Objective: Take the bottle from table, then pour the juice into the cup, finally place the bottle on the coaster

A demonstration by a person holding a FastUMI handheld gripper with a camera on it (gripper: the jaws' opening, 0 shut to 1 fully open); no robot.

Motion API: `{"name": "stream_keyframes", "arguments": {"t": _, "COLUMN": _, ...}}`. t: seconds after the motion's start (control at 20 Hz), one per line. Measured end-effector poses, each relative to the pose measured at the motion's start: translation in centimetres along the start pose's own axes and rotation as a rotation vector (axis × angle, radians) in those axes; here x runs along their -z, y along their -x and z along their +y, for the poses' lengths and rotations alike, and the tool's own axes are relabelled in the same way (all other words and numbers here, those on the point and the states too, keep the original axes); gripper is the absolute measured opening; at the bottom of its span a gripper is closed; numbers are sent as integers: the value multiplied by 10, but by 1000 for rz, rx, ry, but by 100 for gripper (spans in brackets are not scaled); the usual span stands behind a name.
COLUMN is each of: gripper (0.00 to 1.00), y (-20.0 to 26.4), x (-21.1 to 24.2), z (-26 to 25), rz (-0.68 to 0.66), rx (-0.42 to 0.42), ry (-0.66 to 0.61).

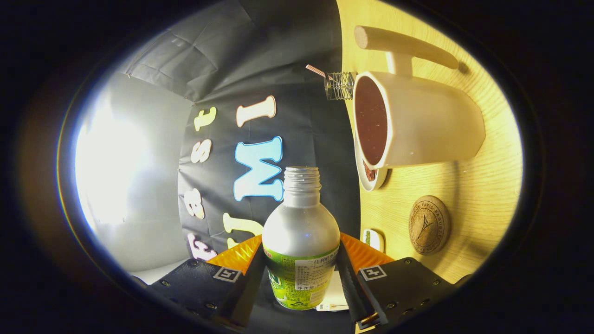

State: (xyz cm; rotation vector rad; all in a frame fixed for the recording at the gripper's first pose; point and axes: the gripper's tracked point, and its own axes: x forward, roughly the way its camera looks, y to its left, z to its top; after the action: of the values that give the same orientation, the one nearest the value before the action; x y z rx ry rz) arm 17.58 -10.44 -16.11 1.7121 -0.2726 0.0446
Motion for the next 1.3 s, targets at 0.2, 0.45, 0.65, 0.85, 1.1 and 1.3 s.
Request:
{"name": "stream_keyframes", "arguments": {"t": 0.2, "gripper": 77, "y": 0, "x": -3, "z": 5, "rz": -16, "rx": -10, "ry": -32}}
{"name": "stream_keyframes", "arguments": {"t": 0.45, "gripper": 78, "y": -1, "x": -6, "z": 7, "rz": -35, "rx": -25, "ry": -70}}
{"name": "stream_keyframes", "arguments": {"t": 0.65, "gripper": 77, "y": 0, "x": -8, "z": 8, "rz": -41, "rx": -31, "ry": -83}}
{"name": "stream_keyframes", "arguments": {"t": 0.85, "gripper": 77, "y": 0, "x": -7, "z": 9, "rz": -46, "rx": -37, "ry": -86}}
{"name": "stream_keyframes", "arguments": {"t": 1.1, "gripper": 78, "y": -3, "x": -5, "z": 14, "rz": -53, "rx": -42, "ry": -113}}
{"name": "stream_keyframes", "arguments": {"t": 1.3, "gripper": 78, "y": -5, "x": -4, "z": 23, "rz": -52, "rx": -59, "ry": -140}}
